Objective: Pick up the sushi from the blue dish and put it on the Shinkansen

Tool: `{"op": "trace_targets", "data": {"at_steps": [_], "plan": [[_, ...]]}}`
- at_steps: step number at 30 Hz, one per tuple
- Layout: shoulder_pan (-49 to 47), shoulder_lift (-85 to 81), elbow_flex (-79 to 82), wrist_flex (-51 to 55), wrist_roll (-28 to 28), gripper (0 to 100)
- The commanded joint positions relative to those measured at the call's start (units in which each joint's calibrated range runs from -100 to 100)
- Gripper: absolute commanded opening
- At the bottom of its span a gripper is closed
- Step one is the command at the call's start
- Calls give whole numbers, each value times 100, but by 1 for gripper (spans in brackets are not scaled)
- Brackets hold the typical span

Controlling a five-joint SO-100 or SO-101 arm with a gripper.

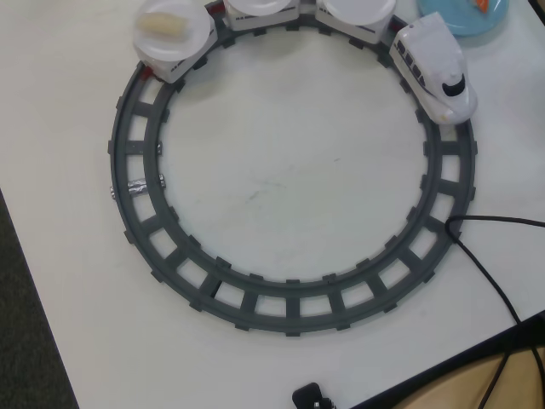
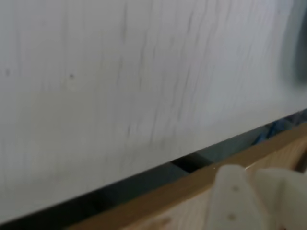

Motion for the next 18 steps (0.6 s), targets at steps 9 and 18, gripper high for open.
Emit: {"op": "trace_targets", "data": {"at_steps": [9, 18], "plan": [[345, 5288, -4815, 16, 1673, 19], [609, 9087, -7598, 8, 3807, 27]]}}
